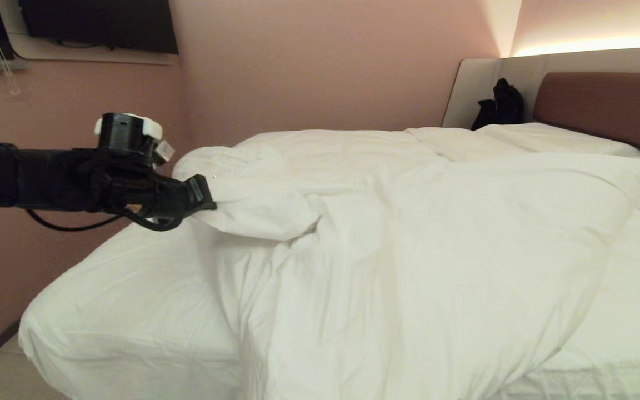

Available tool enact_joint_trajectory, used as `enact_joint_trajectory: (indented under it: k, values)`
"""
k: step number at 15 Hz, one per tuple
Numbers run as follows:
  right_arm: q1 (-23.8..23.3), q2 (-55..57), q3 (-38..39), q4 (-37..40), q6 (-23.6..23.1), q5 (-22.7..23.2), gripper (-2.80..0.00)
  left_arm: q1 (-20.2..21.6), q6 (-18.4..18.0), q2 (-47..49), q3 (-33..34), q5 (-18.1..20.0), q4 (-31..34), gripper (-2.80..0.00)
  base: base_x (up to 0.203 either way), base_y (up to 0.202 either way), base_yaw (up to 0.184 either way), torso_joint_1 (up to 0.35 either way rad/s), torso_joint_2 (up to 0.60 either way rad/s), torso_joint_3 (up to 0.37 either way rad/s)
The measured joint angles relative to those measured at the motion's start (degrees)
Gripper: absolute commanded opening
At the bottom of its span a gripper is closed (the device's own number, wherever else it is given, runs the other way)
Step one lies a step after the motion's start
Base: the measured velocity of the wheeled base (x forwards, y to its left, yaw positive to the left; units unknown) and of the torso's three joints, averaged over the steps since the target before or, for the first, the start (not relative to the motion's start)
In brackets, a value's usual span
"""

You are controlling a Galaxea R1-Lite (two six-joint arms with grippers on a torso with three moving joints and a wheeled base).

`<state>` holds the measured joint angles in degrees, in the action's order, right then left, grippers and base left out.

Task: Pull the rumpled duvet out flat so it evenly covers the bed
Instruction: Flatten the corners of the folded blanket

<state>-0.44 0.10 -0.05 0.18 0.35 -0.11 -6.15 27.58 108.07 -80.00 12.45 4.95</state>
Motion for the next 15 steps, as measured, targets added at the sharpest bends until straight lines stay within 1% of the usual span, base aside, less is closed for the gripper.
enact_joint_trajectory:
  k: [2, 4, 8, 11, 15]
  values:
    - [0.0, 0.0, 0.0, 0.0, 0.0, 0.0, -2.80, 3.9, -4.2, -6.1, 4.2, -1.3, 0.0, -2.80, 0.000, 0.000, 0.000, 0.000, 0.00, 0.000]
    - [0.0, 0.0, 0.0, 0.0, 0.0, 0.0, -2.80, 9.7, -7.7, -12.0, 6.4, -1.6, 0.0, -2.80, 0.000, 0.000, 0.000, 0.000, 0.00, 0.000]
    - [0.0, 0.0, 0.0, 0.0, 0.0, 0.0, -2.80, 19.3, -13.6, -20.7, 8.0, -1.5, 0.2, -2.80, 0.000, 0.000, 0.000, 0.000, 0.00, 0.000]
    - [0.0, 0.0, 0.0, 0.0, 0.0, 0.0, -2.80, 28.1, -18.4, -26.0, 9.5, -1.4, 0.2, -2.80, 0.000, 0.000, 0.000, 0.000, 0.00, 0.000]
    - [0.0, 0.0, 0.0, 0.0, 0.0, 0.0, -2.80, 35.1, -22.3, -30.6, 10.5, -1.7, 0.3, -2.80, 0.000, 0.000, 0.000, 0.000, 0.00, 0.000]
